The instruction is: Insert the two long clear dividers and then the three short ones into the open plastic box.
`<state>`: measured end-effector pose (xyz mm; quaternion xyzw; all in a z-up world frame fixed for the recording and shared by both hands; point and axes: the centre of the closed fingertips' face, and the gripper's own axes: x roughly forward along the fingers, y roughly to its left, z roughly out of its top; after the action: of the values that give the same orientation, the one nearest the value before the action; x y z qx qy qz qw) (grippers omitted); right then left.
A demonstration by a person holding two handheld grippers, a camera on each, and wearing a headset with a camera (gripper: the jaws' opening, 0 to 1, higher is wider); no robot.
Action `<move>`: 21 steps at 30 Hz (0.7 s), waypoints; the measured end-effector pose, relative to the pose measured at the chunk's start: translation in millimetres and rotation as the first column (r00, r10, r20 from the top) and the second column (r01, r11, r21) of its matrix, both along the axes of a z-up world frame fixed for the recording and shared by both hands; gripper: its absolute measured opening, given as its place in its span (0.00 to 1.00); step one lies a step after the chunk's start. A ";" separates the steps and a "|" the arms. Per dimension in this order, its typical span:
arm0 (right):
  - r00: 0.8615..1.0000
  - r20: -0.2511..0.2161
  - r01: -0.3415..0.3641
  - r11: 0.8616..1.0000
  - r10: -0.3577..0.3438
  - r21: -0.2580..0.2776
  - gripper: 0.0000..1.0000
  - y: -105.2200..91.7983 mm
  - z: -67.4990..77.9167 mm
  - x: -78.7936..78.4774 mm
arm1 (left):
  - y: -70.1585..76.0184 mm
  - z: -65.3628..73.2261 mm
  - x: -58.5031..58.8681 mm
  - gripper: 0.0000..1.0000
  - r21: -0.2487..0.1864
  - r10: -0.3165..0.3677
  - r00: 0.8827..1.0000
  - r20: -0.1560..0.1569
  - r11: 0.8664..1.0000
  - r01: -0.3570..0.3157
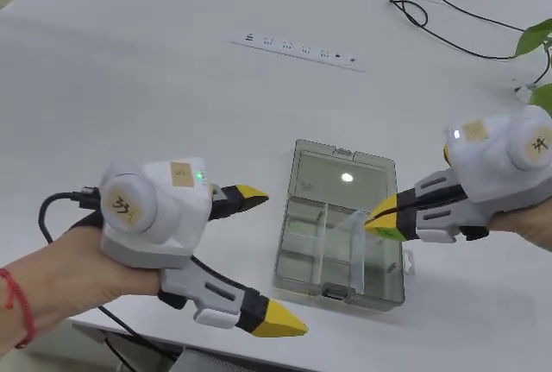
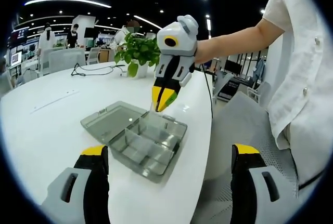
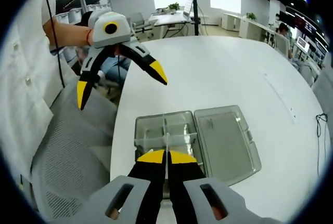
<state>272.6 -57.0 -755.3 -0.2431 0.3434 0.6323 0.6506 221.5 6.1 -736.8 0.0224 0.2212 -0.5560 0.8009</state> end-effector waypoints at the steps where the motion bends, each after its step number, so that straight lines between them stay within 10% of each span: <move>1: 1.000 0.000 0.002 1.000 -0.002 0.002 0.03 0.2 -0.3 0.1 | 0.0 -0.2 0.1 1.00 -0.001 0.002 1.000 -0.004 1.000 -0.002; 21: 0.996 0.060 -0.060 0.998 0.060 -0.016 0.02 1.6 -5.0 -2.3 | -1.8 0.0 -2.2 1.00 -0.016 0.002 1.000 -0.016 1.000 -0.002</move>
<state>270.3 -55.4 -760.3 -0.2768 0.3206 0.6415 0.6396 219.3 4.4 -736.8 0.0113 0.2234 -0.5571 0.7998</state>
